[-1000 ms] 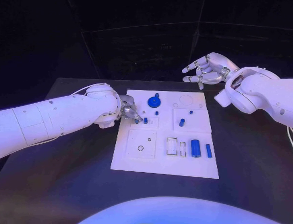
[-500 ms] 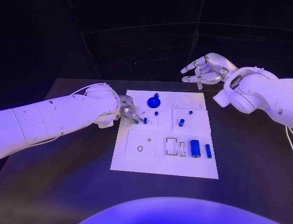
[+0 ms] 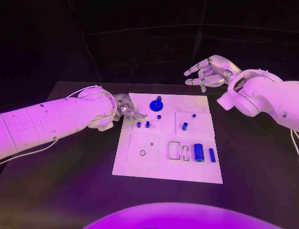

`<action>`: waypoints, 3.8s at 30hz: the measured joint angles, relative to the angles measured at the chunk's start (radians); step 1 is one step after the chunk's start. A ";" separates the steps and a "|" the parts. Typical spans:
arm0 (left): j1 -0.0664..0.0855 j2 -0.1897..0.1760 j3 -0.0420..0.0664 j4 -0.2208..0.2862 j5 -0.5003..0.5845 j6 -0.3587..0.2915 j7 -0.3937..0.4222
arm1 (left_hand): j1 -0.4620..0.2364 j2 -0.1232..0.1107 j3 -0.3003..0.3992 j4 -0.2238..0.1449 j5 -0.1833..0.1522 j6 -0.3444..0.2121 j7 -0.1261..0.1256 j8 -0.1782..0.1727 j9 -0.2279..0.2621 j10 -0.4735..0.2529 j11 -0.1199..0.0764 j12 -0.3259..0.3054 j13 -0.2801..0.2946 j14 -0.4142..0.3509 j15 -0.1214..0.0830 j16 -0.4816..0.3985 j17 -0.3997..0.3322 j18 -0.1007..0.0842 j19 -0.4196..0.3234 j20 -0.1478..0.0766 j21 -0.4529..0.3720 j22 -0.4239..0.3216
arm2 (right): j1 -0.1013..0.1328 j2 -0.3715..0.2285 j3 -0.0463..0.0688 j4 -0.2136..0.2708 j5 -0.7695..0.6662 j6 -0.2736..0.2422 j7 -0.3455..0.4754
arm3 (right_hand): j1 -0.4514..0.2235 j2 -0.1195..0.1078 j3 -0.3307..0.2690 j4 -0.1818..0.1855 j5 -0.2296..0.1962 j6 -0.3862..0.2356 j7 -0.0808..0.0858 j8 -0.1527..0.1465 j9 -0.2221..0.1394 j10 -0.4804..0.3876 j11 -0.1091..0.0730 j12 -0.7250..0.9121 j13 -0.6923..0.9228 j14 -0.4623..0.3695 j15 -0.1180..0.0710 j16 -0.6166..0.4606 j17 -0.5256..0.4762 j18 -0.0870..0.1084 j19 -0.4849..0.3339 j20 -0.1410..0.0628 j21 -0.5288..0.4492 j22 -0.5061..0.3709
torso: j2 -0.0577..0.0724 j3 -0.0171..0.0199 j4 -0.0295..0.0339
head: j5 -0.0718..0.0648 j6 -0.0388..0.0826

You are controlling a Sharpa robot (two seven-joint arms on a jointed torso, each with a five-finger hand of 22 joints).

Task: Assemble the parts on the task board

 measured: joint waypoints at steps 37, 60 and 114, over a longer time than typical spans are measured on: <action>-0.001 0.188 -0.040 -0.168 -0.235 -0.098 0.466 | 0.417 -0.051 0.090 -0.196 0.000 0.009 0.068 -0.301 -0.282 -0.226 0.089 -0.427 -0.483 -0.018 0.068 -0.164 -0.245 0.058 -0.021 0.062 -0.236 -0.222 | -0.001 0.014 0.000 -0.010 0.001 0.002 0.001 | 0.000 0.000 0.007 -0.001 0.000 0.000 0.000 0.000 0.000 0.000 0.000 0.000 -0.001 0.000 0.000 0.000 0.000 0.000 0.000 0.000 -0.004 -0.002 | 0.002 0.0008 -0.0020 | -0.024 0.015; -0.001 0.246 -0.046 -0.221 -0.317 -0.046 0.427 | 0.412 -0.035 0.145 -0.202 0.000 0.062 0.065 -0.336 -0.284 -0.167 0.082 -0.471 -0.542 -0.005 0.061 -0.158 -0.251 0.048 0.022 0.051 -0.182 -0.156 | -0.001 0.021 0.000 -0.011 0.001 0.003 0.001 | 0.000 0.000 0.007 -0.001 0.000 0.000 0.000 0.000 0.000 0.000 0.000 0.000 -0.001 0.000 0.000 0.000 0.000 0.000 0.000 0.000 -0.004 -0.001 | 0.001 0.0002 -0.0003 | -0.029 0.013; 0.000 0.143 -0.002 -0.106 -0.285 -0.152 0.504 | 0.416 -0.032 0.404 -0.285 -0.004 0.163 0.071 -0.387 -0.283 -0.028 0.079 -0.556 -0.556 -0.002 0.058 -0.150 -0.276 0.035 0.058 0.040 -0.073 -0.023 | -0.001 0.021 0.000 -0.012 0.001 0.006 0.004 | 0.000 0.000 0.007 -0.001 0.000 0.000 0.000 0.000 0.000 0.000 0.000 0.000 0.001 0.000 0.000 0.000 0.002 0.000 0.000 0.000 -0.004 -0.001 | -0.002 -0.0005 0.0034 | -0.035 0.014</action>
